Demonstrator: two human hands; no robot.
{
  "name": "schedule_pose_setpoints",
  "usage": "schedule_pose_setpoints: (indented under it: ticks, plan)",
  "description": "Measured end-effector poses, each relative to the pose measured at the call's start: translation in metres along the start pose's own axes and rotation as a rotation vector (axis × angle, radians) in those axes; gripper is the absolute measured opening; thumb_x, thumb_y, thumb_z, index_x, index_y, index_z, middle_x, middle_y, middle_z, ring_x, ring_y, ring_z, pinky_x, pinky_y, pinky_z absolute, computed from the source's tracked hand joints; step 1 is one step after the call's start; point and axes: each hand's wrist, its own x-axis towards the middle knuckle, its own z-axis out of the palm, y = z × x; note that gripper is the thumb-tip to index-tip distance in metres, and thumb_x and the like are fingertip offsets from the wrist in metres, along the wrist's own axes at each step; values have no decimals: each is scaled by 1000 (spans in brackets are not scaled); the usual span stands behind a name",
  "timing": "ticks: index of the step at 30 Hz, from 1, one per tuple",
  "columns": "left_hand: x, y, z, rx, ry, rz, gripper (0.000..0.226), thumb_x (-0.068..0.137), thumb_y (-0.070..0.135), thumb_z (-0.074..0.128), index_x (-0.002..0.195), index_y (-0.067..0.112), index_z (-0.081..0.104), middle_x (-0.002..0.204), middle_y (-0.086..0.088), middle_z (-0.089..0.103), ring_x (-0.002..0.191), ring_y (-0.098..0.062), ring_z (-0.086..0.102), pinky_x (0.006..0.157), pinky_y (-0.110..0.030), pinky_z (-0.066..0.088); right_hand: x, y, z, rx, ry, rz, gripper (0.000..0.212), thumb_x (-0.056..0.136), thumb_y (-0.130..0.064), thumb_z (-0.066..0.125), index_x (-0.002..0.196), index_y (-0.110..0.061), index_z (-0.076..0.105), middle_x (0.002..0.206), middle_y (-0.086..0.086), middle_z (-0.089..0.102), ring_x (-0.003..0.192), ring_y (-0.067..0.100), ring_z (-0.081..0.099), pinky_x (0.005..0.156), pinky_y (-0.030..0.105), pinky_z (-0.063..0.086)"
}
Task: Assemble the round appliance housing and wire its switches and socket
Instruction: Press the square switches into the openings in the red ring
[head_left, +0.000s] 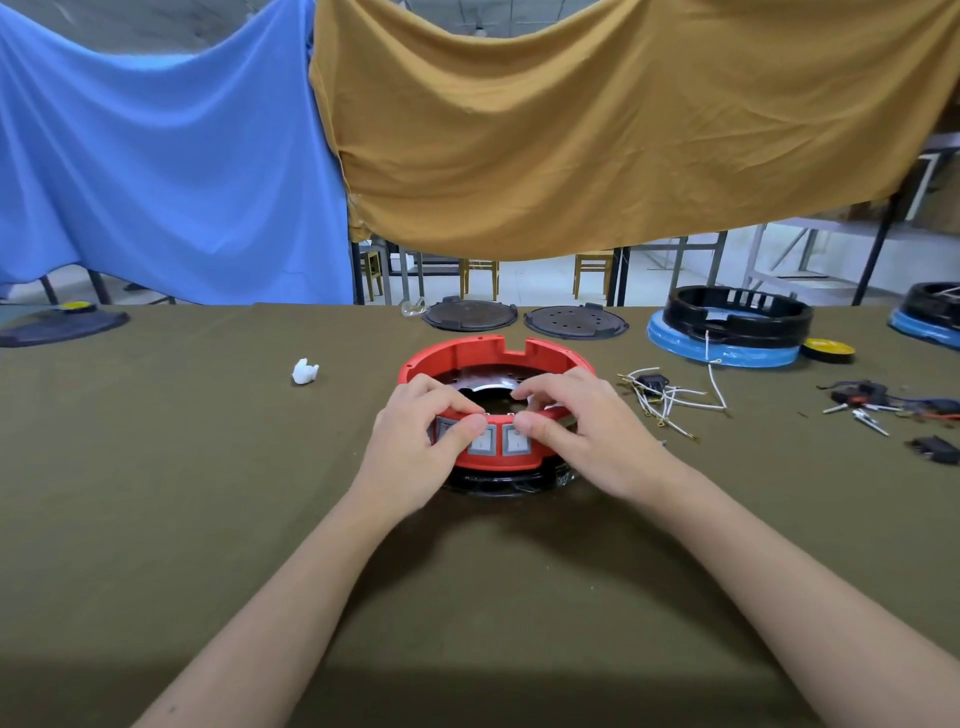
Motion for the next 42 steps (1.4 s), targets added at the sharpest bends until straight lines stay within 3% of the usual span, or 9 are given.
schedule_pose_setpoints:
  ticks: [4,8,12,15,19,23,30,35,42]
  plan:
    - [2,-2,3,43,18,5,5,93,23,65,91,26,70,97,10,55,104,-10,50,93,-36,44,3,0,2,-81,-44,1,30,96,-46,55,94,-20,70,85,-11,65,81,5,53,90,31,36]
    - [-3,-7,-1,41,26,82,12,88,35,69,97,28,70,102,15,54,108,-1,46,91,-14,36,0,-4,6,-65,-28,-26,35,96,-52,52,89,-21,67,79,-13,61,78,4,52,85,27,33]
    - [-2,-5,1,104,72,110,16,83,35,74,96,25,74,92,13,57,97,-3,49,87,-24,40,-4,-8,12,-107,-22,-18,49,87,-74,41,92,-27,56,81,-16,55,85,0,49,90,20,28]
    - [-1,-6,-6,37,65,128,24,84,40,72,102,26,74,97,16,60,100,-2,54,91,-26,43,-1,0,4,-2,-78,21,36,89,-61,57,87,-24,55,82,-13,55,95,-1,43,84,13,26]
    - [2,-16,-16,55,3,95,21,91,27,68,112,25,71,112,15,58,114,-8,49,104,-35,38,-1,19,-18,117,-146,33,31,87,-49,67,82,-21,58,82,-4,60,84,16,52,74,30,38]
    - [0,-12,-8,110,13,112,15,86,35,72,97,24,74,97,12,62,98,-9,48,98,-46,39,-2,11,-7,78,-32,9,39,85,-62,58,81,-25,49,76,-9,54,73,12,50,66,26,35]
    - [1,-9,-6,136,40,123,13,85,35,75,93,25,74,90,12,60,91,3,43,91,-41,40,0,9,-1,13,-51,-31,37,92,-56,54,82,-23,40,80,-10,42,76,5,39,69,22,27]
    - [1,-14,-18,48,-87,81,20,90,19,68,104,32,73,91,18,56,96,3,44,83,-11,34,-3,6,2,8,-12,-23,46,82,-70,55,81,-27,40,82,-9,43,77,8,41,69,21,27]
    - [4,-11,-13,111,-35,114,17,87,12,71,99,22,77,86,15,59,91,0,44,86,-29,39,1,-5,12,-68,32,14,49,82,-66,58,79,-24,35,79,-10,38,73,6,37,75,30,28]
